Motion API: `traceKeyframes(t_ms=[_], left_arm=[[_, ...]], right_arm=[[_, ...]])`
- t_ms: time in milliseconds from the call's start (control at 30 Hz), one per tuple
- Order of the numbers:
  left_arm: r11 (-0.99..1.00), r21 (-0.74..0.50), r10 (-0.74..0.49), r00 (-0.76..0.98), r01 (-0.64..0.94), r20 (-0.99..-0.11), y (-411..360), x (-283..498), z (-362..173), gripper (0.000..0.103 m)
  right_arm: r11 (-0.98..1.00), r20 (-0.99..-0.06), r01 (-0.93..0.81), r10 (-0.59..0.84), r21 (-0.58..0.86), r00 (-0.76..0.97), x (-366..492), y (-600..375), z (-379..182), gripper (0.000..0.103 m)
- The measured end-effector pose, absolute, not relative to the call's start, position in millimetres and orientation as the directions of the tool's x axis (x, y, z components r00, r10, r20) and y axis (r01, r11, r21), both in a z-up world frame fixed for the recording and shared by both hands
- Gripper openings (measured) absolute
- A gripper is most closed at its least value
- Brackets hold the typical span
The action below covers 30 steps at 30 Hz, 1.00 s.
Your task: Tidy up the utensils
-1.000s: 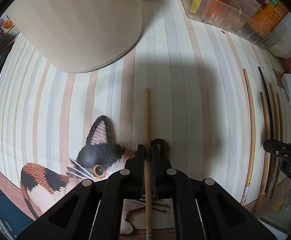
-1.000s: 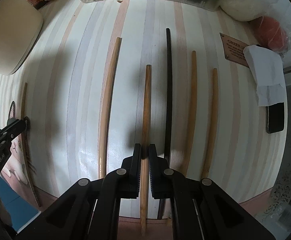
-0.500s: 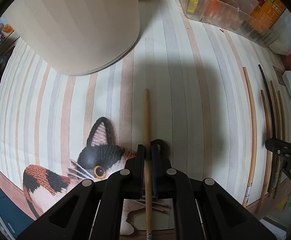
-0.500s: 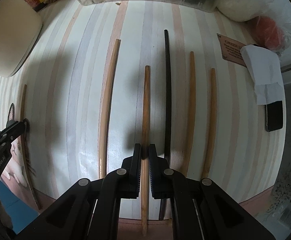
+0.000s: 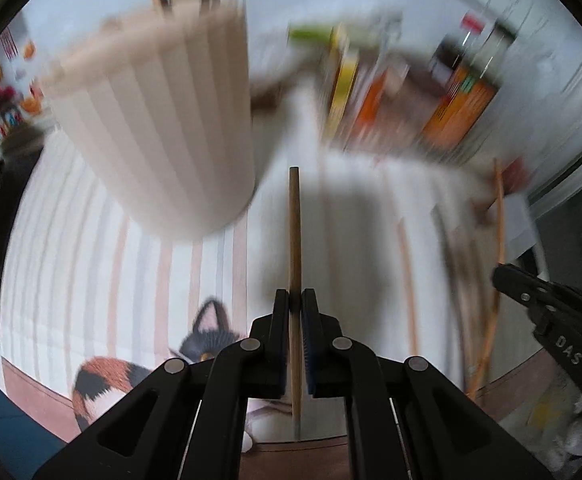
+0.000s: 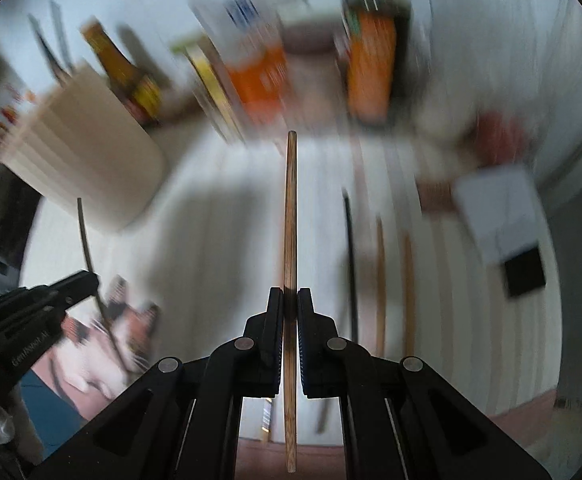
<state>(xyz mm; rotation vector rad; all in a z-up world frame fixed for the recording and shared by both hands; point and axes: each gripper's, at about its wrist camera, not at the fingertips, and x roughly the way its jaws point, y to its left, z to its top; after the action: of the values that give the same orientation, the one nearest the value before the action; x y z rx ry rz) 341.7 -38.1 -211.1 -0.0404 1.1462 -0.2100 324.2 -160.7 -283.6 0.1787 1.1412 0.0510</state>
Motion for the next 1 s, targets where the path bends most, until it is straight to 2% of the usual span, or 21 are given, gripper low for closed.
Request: traceKeyframes(t_ms=[167, 200, 333, 533, 733, 900, 967, 1000], left_arm=[[0.967, -0.198, -0.253, 0.532, 0.158, -0.808, -27.8, 352.5, -131.9, 0.003], [0.964, -0.214, -0.267, 0.560, 0.161, -0.784, -23.6, 355.9, -113.0, 0.000], [0.950, -0.259, -0.306, 0.670, 0.173, -0.676, -6.5, 373.4, -36.8, 0.000], [0.962, -0.243, -0.244, 0.783, 0.122, -0.573, 22.9, 407.1, 24.1, 0.000], [0.974, -0.222, -0.174, 0.798, 0.052, -0.577, 56.6, 425.0, 28.3, 0.000], [0.974, -0.228, -0.152, 0.741, -0.001, -0.654, 74.7, 408.5, -12.7, 0.001], [0.983, -0.182, -0.121, 0.700, -0.013, -0.704, 70.4, 396.0, -39.9, 0.007], [0.987, -0.159, -0.106, 0.671, -0.018, -0.734, 66.1, 390.5, -55.9, 0.018]], right_arm=[[0.970, -0.783, 0.009, 0.190, 0.242, 0.592, 333.8, -150.9, -208.5, 0.007], [0.965, -0.755, -0.002, 0.205, 0.261, 0.622, 341.4, -148.1, -193.2, 0.007], [0.939, -0.640, -0.050, 0.269, 0.339, 0.720, 369.5, -142.7, -138.3, 0.007], [0.908, -0.522, -0.099, 0.320, 0.406, 0.791, 420.8, -116.1, -94.7, 0.007], [0.881, -0.465, -0.120, 0.353, 0.458, 0.812, 466.4, -88.5, -92.3, 0.007], [0.869, -0.529, -0.135, 0.405, 0.476, 0.745, 478.1, -75.3, -115.9, 0.007], [0.889, -0.580, -0.125, 0.388, 0.440, 0.716, 463.3, -83.3, -132.6, 0.007], [0.899, -0.615, -0.114, 0.377, 0.423, 0.692, 454.3, -89.2, -145.2, 0.007]])
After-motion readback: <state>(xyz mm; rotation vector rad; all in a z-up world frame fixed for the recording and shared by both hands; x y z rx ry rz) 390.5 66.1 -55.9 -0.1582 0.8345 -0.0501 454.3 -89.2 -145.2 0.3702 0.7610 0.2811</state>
